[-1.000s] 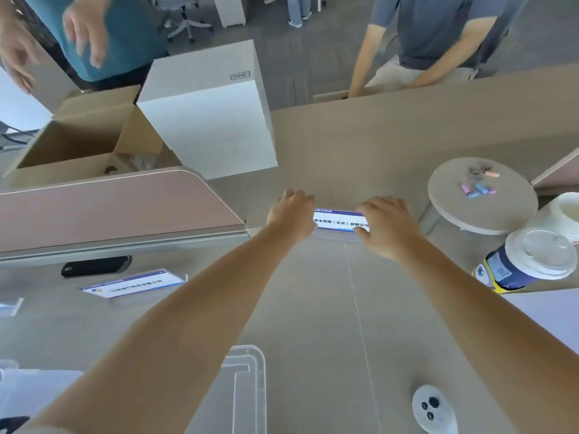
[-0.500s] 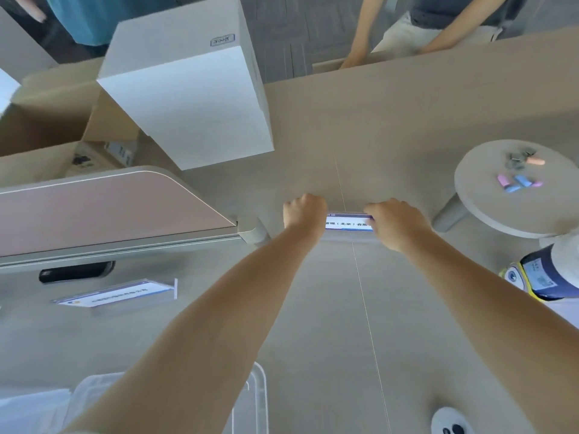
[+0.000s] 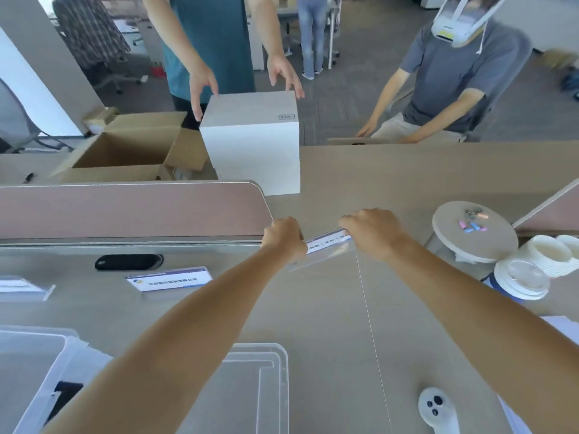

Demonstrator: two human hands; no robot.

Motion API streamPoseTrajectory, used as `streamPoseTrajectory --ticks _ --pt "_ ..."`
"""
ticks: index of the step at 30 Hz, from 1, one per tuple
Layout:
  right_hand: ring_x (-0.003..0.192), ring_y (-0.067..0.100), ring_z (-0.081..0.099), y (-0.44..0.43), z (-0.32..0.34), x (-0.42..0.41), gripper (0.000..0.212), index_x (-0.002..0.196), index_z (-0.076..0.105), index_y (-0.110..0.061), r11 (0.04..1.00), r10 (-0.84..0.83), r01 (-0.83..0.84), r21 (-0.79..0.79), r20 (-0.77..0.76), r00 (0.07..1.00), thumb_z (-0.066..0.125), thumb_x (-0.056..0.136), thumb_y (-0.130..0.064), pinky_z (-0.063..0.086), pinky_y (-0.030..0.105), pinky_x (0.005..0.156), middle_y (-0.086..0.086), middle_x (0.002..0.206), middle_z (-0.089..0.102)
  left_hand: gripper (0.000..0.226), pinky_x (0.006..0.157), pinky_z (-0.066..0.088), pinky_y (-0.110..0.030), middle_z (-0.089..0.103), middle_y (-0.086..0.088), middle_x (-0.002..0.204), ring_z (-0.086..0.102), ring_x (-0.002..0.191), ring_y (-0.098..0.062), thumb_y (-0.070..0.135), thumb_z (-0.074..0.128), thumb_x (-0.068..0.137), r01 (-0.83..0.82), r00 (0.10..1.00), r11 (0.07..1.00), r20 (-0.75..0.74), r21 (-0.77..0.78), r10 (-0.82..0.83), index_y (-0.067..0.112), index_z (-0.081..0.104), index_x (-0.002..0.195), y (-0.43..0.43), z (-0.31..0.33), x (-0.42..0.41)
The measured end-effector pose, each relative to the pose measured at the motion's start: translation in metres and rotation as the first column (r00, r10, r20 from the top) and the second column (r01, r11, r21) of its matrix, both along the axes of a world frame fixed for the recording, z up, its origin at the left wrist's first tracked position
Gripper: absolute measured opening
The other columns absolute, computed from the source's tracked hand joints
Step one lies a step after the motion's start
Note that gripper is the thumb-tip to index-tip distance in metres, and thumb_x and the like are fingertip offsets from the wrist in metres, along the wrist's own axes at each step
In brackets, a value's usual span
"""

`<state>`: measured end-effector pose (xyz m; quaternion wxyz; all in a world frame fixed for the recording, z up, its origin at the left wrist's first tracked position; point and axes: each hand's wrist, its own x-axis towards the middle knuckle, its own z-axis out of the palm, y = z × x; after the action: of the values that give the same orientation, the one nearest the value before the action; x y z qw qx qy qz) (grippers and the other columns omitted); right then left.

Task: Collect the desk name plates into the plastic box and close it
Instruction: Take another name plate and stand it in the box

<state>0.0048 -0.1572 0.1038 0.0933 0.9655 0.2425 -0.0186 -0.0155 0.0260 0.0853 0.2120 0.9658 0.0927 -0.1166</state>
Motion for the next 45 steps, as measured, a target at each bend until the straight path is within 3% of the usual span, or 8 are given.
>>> streamPoseTrajectory --ticks 6,10,16,21,26,33,38,45 --pt "0.089 0.03 0.061 0.06 0.06 -0.049 0.032 0.096 0.058 -0.022 0.961 0.271 -0.257 -0.103 0.15 0.951 0.051 0.076 0.002 0.035 0.031 0.059 0.001 0.091 0.063 0.063 0.089 0.052 -0.036 0.052 0.005 0.135 0.055 0.116 -0.02 0.022 0.066 0.077 0.195 0.98 0.972 -0.014 -0.133 -0.198 0.03 0.045 0.136 0.084 0.037 -0.069" --pt "0.062 0.026 0.059 0.106 0.085 -0.081 0.04 0.078 0.064 -0.019 0.848 0.53 -0.502 -0.172 0.303 0.792 0.062 0.053 0.011 0.046 0.031 0.059 -0.001 0.063 0.057 0.104 0.102 0.038 -0.034 0.032 0.007 0.151 0.043 0.131 -0.019 0.04 0.078 0.073 0.145 0.946 0.908 -0.213 -0.393 -0.243 0.041 0.009 0.151 0.146 0.053 -0.119" --pt "0.102 0.023 0.067 0.211 0.111 -0.132 0.027 0.091 0.071 -0.03 0.755 0.642 -0.622 -0.208 0.43 0.635 0.069 0.076 -0.006 0.037 0.045 0.106 -0.006 0.105 0.072 0.108 0.09 0.043 -0.028 0.053 0.007 0.122 0.056 0.111 -0.016 0.042 0.079 0.075 0.069 0.971 0.831 -0.154 -0.552 -0.183 0.037 0.004 0.153 0.227 0.054 -0.199" --pt "0.146 0.012 0.022 0.321 0.141 -0.2 0.068 0.146 0.03 -0.045 0.935 0.28 -0.275 0.226 0.009 0.96 0.051 0.085 -0.067 0.023 0.039 0.117 -0.009 0.161 0.02 0.084 0.067 0.047 -0.017 0.065 0.014 0.076 0.062 0.074 -0.003 0.023 0.078 0.081 -0.018 0.998 0.675 -0.054 -0.737 -0.032 0.021 0.028 0.149 0.319 0.04 -0.26" --pt "0.139 0.008 0.031 0.412 0.144 -0.242 0.077 0.144 0.03 -0.048 0.809 0.207 0.082 0.582 -0.413 0.887 0.054 0.076 -0.074 0.029 0.032 0.11 -0.012 0.151 0.033 0.103 0.091 0.049 -0.03 0.056 0.005 0.107 0.059 0.097 -0.01 0.034 0.084 0.072 0.022 0.997 0.613 -0.03 -0.79 -0.074 0.034 0.02 0.152 0.4 0.053 -0.315" --pt "0.115 0.002 0.055 0.481 0.125 -0.251 0.053 0.118 0.063 -0.034 0.64 0.322 0.157 0.752 -0.448 0.834 0.057 0.078 -0.067 0.042 0.03 0.098 -0.017 0.122 0.062 0.117 0.109 0.04 -0.043 0.053 0.004 0.129 0.058 0.112 -0.011 0.061 0.086 0.049 0.014 0.998 0.521 -0.017 -0.853 -0.054 0.045 0.025 0.148 0.457 0.045 -0.345" --pt "0.076 0.007 0.052 0.495 0.111 -0.244 0.031 0.102 0.071 -0.023 0.524 0.346 0.188 0.831 -0.409 0.844 0.056 0.092 -0.049 0.045 0.028 0.076 -0.002 0.093 0.062 0.125 0.095 0.05 -0.036 0.034 0.002 0.149 0.055 0.122 -0.02 0.029 0.089 0.055 0.046 0.977 0.483 -0.062 -0.875 -0.206 0.054 0.008 0.147 0.469 0.032 -0.356" --pt "0.092 0.015 0.065 0.515 0.082 -0.219 0.048 0.095 0.07 -0.03 0.548 0.435 0.143 0.824 -0.427 0.793 0.057 0.071 -0.068 0.051 0.038 0.087 -0.004 0.094 0.071 0.121 0.075 0.054 -0.029 0.038 0.001 0.144 0.055 0.108 -0.018 0.031 0.083 0.053 -0.104 0.99 0.582 -0.138 -0.807 -0.015 0.042 0.013 0.151 0.458 0.023 -0.365"
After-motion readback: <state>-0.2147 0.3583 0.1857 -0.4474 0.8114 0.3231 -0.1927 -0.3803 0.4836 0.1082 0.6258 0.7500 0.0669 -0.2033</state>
